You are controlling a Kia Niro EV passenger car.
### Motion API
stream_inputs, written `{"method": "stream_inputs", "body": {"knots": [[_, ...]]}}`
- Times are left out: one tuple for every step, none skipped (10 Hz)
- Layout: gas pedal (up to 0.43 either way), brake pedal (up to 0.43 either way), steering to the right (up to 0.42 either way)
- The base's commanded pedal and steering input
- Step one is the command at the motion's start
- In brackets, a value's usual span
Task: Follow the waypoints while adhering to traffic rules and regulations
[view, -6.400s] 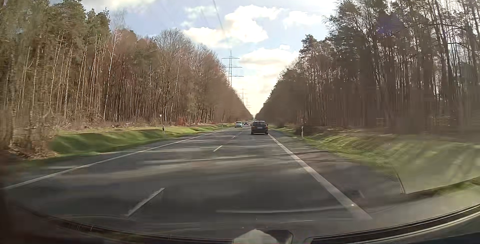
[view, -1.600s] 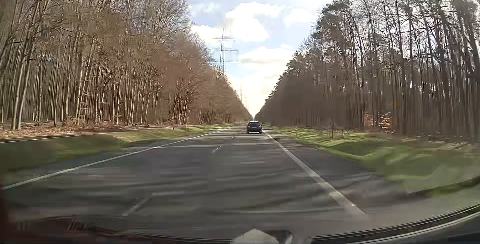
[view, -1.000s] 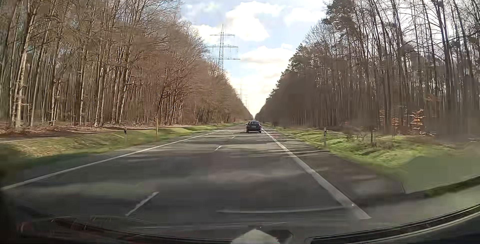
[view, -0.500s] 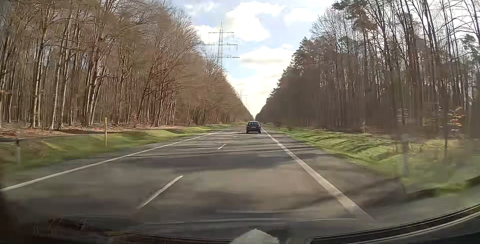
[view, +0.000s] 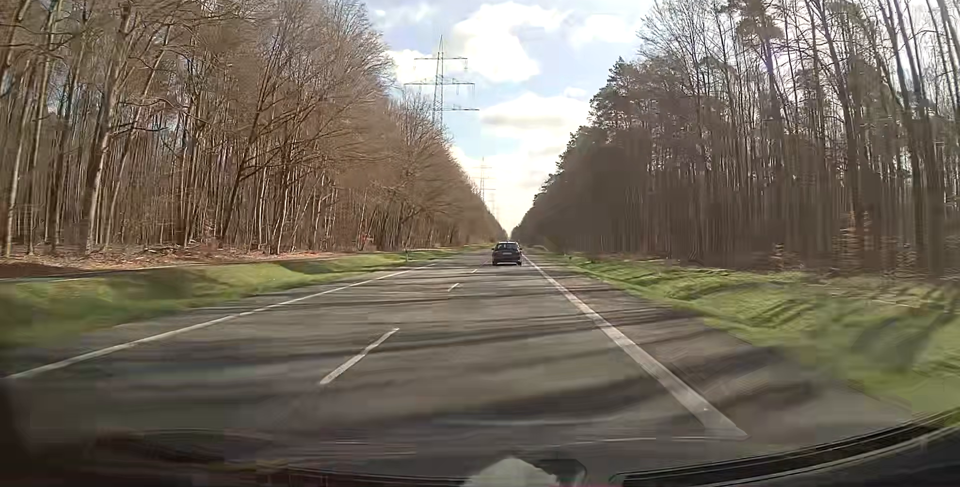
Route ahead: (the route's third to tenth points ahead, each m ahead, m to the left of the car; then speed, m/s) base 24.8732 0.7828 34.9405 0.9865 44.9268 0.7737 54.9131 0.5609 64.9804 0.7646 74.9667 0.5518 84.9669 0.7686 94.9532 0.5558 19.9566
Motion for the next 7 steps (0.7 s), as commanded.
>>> {"method": "stream_inputs", "body": {"knots": [[0.177,0.0,0.0],[0.177,0.0,0.0],[0.177,0.0,0.0],[0.177,0.0,0.0],[0.177,0.0,0.0],[0.177,0.0,0.0],[0.177,0.0,0.0]]}}
